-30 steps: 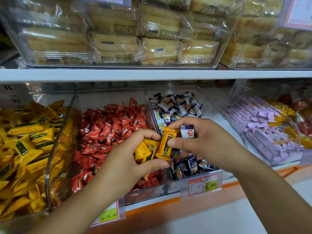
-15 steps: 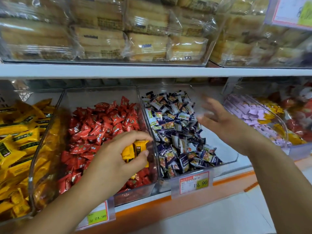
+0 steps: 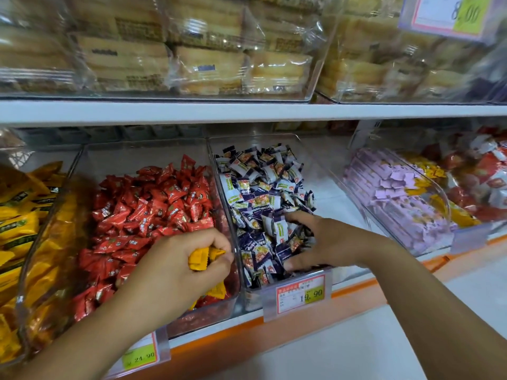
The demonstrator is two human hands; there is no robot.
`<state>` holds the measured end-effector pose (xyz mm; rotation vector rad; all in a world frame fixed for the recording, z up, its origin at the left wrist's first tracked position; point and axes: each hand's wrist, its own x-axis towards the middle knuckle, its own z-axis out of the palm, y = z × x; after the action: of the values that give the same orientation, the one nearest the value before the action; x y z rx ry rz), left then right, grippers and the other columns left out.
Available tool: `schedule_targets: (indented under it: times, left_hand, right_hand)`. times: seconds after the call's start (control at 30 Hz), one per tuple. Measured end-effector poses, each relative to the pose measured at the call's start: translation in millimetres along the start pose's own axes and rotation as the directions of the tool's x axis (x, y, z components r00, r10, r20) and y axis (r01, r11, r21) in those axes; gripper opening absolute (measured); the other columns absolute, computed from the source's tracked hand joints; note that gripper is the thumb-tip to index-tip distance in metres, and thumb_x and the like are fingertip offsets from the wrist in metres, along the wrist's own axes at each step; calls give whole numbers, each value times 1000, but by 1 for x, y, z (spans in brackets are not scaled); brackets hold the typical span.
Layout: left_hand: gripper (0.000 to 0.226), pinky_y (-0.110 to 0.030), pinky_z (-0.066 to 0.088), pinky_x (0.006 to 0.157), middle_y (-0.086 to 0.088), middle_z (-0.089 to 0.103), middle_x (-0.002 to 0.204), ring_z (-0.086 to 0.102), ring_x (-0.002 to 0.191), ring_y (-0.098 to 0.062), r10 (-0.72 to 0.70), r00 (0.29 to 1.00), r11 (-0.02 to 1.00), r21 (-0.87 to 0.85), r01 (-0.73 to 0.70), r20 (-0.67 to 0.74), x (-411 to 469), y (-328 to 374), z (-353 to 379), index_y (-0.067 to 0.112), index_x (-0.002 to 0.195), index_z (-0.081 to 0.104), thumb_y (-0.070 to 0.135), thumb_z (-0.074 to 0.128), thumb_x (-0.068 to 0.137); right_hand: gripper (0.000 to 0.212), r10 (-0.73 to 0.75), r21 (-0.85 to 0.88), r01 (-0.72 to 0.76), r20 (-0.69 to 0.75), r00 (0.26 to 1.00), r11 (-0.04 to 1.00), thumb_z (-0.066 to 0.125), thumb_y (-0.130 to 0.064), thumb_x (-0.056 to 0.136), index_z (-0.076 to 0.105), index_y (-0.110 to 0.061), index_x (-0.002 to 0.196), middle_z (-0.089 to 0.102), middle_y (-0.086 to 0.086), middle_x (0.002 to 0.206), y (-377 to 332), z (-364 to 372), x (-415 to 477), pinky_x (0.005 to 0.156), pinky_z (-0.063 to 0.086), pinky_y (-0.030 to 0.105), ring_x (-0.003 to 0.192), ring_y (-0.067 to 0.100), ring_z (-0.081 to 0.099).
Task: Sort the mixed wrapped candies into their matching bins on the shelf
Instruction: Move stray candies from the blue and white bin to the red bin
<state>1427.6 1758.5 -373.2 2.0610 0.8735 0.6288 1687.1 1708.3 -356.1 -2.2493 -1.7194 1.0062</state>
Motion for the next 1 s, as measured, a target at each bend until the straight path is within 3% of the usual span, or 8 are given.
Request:
schedule_targets:
  times: [0.17,0.3,0.5,0.57,0.63,0.77,0.9,1.0]
  left_hand:
    - [37,-21,36,51,4,54,62,44,51,-6,27,999,1000,-10,-27,22,0,5,-1,27,80,61,62,57,71]
    - [37,-20,35,50,6,54,64,42,50,-5,21,999,1000,2,-21,39,-1,5,-1,27,81,57,61,63,67]
    - [31,-18,34,48,9,54,63,42,50,-5,15,999,1000,8,-15,52,-1,3,-1,30,81,57,58,65,70]
    - [32,-17,34,48,10,55,63,43,50,-5,10,999,1000,17,-10,46,0,3,-1,31,81,57,59,65,69]
    - [35,-17,34,49,10,55,65,44,51,-6,7,999,999,37,-8,43,0,2,-1,31,84,57,61,65,67]
    - [41,-18,34,49,7,56,70,44,53,-8,-4,999,997,79,1,41,0,1,-1,32,84,56,67,62,65]
    - [43,-23,36,50,5,57,69,45,53,-9,-13,1000,996,88,10,27,0,2,1,31,84,56,69,60,65]
    - [47,-39,43,54,1,57,67,46,54,-16,-22,1000,996,90,21,12,-1,2,3,29,83,55,72,58,65]
  right_hand:
    - [65,7,172,3,-56,998,985,84,-41,69,46,-49,122,43,-4,144,3,0,3,89,45,27,107,13,55]
    - [45,-32,267,75,-160,987,961,82,-33,74,55,-42,109,43,-11,134,3,-1,4,83,36,22,113,7,41]
    - [38,7,422,253,-525,851,871,75,-34,81,54,-41,112,48,-26,109,-18,-4,10,73,38,11,92,-5,54]
    - [50,8,397,221,-501,866,891,73,-38,81,51,-44,125,46,-17,132,-18,-10,8,82,38,20,108,6,53]
    - [54,-18,252,135,-418,908,958,72,-41,81,49,-45,129,41,-14,144,-14,-19,-2,84,41,22,108,7,52]
    - [21,-85,9,90,-251,964,996,74,-41,80,65,-44,100,61,-21,105,-11,-21,-26,72,42,11,102,1,59]
    - [53,-257,-109,241,-172,951,964,76,-46,76,51,-54,121,40,-25,130,-33,13,-19,94,34,15,120,-5,36]
    - [46,-359,-133,341,-153,921,931,76,-43,77,55,-48,117,36,-22,128,-43,24,-9,98,32,21,121,-1,31]
